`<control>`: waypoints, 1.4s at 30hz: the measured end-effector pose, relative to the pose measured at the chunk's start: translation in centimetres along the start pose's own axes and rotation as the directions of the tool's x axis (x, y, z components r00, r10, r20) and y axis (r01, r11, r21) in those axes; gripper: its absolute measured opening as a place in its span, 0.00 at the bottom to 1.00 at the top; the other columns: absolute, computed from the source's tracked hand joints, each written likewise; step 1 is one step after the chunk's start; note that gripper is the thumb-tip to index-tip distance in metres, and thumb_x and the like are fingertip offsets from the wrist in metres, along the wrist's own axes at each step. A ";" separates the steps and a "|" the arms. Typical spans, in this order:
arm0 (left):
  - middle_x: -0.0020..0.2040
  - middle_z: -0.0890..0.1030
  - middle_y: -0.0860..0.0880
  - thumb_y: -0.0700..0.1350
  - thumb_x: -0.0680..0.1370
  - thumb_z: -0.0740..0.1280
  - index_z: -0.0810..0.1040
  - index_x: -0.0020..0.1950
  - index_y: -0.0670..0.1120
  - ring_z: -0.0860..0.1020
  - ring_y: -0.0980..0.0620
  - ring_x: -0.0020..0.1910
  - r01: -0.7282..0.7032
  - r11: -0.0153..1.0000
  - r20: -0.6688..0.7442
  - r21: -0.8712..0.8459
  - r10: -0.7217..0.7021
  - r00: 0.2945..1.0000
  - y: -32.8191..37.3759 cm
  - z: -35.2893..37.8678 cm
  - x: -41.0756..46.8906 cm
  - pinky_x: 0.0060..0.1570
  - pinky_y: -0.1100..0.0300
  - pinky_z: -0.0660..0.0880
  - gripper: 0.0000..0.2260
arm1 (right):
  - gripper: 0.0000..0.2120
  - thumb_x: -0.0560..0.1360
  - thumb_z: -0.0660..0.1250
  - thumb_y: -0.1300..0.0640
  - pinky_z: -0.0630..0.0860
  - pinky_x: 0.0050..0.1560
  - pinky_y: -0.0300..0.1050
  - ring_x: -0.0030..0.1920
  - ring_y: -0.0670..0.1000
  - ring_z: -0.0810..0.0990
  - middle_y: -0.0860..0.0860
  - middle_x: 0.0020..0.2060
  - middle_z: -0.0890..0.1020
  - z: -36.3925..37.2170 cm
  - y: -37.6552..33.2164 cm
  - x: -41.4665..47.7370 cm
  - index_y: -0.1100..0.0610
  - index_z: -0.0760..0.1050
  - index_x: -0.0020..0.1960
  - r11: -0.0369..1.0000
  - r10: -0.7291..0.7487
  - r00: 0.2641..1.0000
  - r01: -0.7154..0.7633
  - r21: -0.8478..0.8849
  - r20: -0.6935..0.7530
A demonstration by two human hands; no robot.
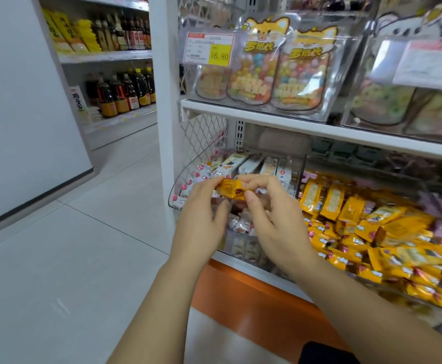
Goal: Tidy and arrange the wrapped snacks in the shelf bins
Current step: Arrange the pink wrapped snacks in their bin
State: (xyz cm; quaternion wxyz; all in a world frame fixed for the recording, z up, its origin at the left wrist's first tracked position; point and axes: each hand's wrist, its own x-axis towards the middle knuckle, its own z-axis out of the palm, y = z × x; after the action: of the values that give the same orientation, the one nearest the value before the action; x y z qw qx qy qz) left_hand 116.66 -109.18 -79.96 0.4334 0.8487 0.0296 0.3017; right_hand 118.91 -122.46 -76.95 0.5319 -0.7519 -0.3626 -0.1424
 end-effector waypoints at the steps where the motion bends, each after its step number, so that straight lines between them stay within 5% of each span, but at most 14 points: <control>1: 0.61 0.72 0.56 0.41 0.78 0.63 0.70 0.68 0.53 0.74 0.59 0.57 -0.033 0.999 0.016 -0.029 0.033 0.999 0.7 0.5 -0.1 0.58 0.62 0.73 0.19 | 0.11 0.77 0.64 0.61 0.75 0.48 0.31 0.51 0.39 0.78 0.39 0.52 0.76 -0.9 0.1 -0.4 0.44 0.70 0.52 0.998 -0.041 0.999 0.040 -0.041 -0.017; 5: 0.60 0.73 0.55 0.38 0.78 0.63 0.69 0.68 0.55 0.72 0.61 0.58 -0.143 0.988 0.112 -0.052 0.148 0.983 3.6 3.5 -0.5 0.57 0.67 0.70 0.21 | 0.15 0.74 0.68 0.59 0.68 0.58 0.30 0.57 0.39 0.72 0.49 0.55 0.76 -4.8 1.5 -2.2 0.55 0.76 0.60 0.935 -0.181 0.981 0.152 -0.321 -0.065; 12: 0.62 0.76 0.50 0.42 0.79 0.64 0.73 0.68 0.51 0.74 0.53 0.60 -0.209 0.978 0.276 -0.023 0.207 0.939 7.0 8.7 -0.8 0.60 0.60 0.70 0.17 | 0.13 0.73 0.68 0.65 0.65 0.58 0.24 0.57 0.39 0.71 0.49 0.55 0.76 -12.3 3.3 -5.8 0.57 0.78 0.57 0.863 -0.129 0.978 0.029 -0.505 -0.165; 19: 0.64 0.74 0.52 0.44 0.80 0.62 0.75 0.65 0.49 0.73 0.55 0.61 -0.299 0.951 0.404 0.080 0.244 0.882 9.1 12.8 -1.2 0.60 0.64 0.67 0.14 | 0.14 0.72 0.70 0.65 0.71 0.51 0.35 0.50 0.38 0.69 0.47 0.51 0.72 -20.2 5.1 -8.0 0.57 0.76 0.56 0.821 -0.021 0.923 -0.204 -0.533 -0.385; 22: 0.64 0.72 0.55 0.45 0.80 0.62 0.74 0.66 0.51 0.70 0.55 0.63 -0.323 0.943 0.450 0.080 0.255 0.856 10.1 14.4 -1.7 0.65 0.56 0.68 0.15 | 0.14 0.73 0.69 0.65 0.66 0.47 0.28 0.48 0.40 0.69 0.46 0.51 0.71 -22.3 6.0 -9.1 0.56 0.75 0.57 0.795 0.053 0.893 -0.308 -0.523 -0.446; 26: 0.69 0.66 0.56 0.56 0.78 0.63 0.69 0.70 0.56 0.62 0.54 0.70 -0.395 0.912 0.537 0.108 0.281 0.795 12.2 16.0 -1.7 0.71 0.52 0.59 0.21 | 0.13 0.72 0.70 0.64 0.69 0.48 0.37 0.48 0.41 0.69 0.46 0.50 0.71 -23.6 6.8 -10.2 0.56 0.74 0.55 0.789 0.081 0.878 -0.346 -0.509 -0.471; 30: 0.76 0.57 0.52 0.67 0.73 0.62 0.58 0.75 0.60 0.54 0.47 0.75 -0.521 0.803 0.682 0.289 0.209 0.701 14.0 18.1 -1.2 0.74 0.43 0.49 0.32 | 0.12 0.71 0.71 0.65 0.67 0.42 0.27 0.42 0.34 0.69 0.48 0.48 0.71 -24.6 6.9 -10.4 0.55 0.73 0.51 0.792 0.074 0.855 -0.364 -0.491 -0.513; 34: 0.75 0.59 0.50 0.66 0.74 0.60 0.60 0.74 0.59 0.59 0.44 0.73 -0.493 0.766 0.668 0.413 0.113 0.735 15.0 20.1 -0.4 0.73 0.42 0.47 0.29 | 0.13 0.70 0.71 0.66 0.64 0.43 0.20 0.46 0.26 0.67 0.50 0.46 0.71 -24.6 7.0 -10.5 0.55 0.71 0.49 0.809 0.068 0.845 -0.358 -0.466 -0.530; 42: 0.74 0.60 0.43 0.68 0.71 0.61 0.53 0.76 0.59 0.61 0.38 0.71 -0.461 0.663 0.658 0.590 -0.063 0.751 16.8 21.2 -0.2 0.67 0.45 0.57 0.37 | 0.15 0.72 0.71 0.62 0.67 0.41 0.26 0.43 0.38 0.71 0.46 0.46 0.71 -24.4 7.5 -10.6 0.48 0.68 0.49 0.836 0.140 0.850 -0.377 -0.399 -0.508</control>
State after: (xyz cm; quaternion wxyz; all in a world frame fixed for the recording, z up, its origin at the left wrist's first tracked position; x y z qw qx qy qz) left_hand 124.29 -134.94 -76.76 0.0084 0.9949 -0.1002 0.0127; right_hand 120.97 -149.99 -78.92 0.4109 -0.8483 -0.0708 -0.3264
